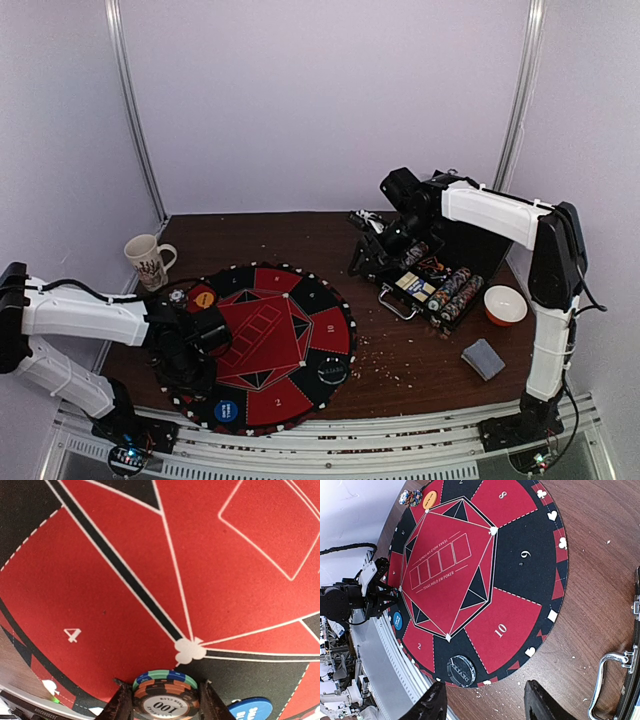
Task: Distribute texas hold em gaming equipment
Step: Adjust the poker chips pile in the small blind area.
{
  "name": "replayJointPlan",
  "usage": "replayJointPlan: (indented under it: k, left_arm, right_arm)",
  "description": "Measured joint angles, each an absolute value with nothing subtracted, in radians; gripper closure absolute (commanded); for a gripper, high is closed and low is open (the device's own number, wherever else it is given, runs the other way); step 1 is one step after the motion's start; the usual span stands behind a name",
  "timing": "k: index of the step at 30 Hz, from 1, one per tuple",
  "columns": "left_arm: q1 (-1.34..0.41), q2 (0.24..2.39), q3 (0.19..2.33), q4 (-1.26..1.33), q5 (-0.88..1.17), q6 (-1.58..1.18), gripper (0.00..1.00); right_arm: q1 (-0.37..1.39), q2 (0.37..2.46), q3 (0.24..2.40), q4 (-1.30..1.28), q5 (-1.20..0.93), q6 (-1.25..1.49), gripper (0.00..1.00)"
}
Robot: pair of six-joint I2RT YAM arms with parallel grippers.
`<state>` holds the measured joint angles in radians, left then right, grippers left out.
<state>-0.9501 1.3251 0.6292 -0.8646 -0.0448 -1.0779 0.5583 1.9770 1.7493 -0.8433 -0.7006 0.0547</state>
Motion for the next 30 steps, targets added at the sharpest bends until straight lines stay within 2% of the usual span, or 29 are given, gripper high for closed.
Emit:
replayJointPlan:
  k: [4, 11, 17, 22, 30]
  left_arm:
    - [-0.957, 1.337, 0.638, -0.87, -0.05, -1.072, 0.76]
    - [-0.958, 1.345, 0.646, -0.875, -0.052, -1.063, 0.47]
    - [-0.967, 1.381, 0.677, -0.861, -0.048, -1.04, 0.33]
    - [-0.969, 1.385, 0.683, -0.855, -0.046, -1.037, 0.27]
    - [-0.921, 1.385, 0.822, -0.866, -0.13, -0.967, 0.22]
  right_arm:
    - [0.558, 1.977, 1.749, -0.844, -0.7, 0.055, 0.45]
    - [0.558, 1.977, 1.749, -0.844, -0.697, 0.055, 0.45]
    - [0.54, 1.977, 1.75, -0.846, -0.67, 0.055, 0.43]
    - [0.491, 1.975, 1.764, -0.878, -0.558, 0.049, 0.39]
    - [0.429, 1.988, 1.85, -0.928, -0.223, -0.001, 0.38]
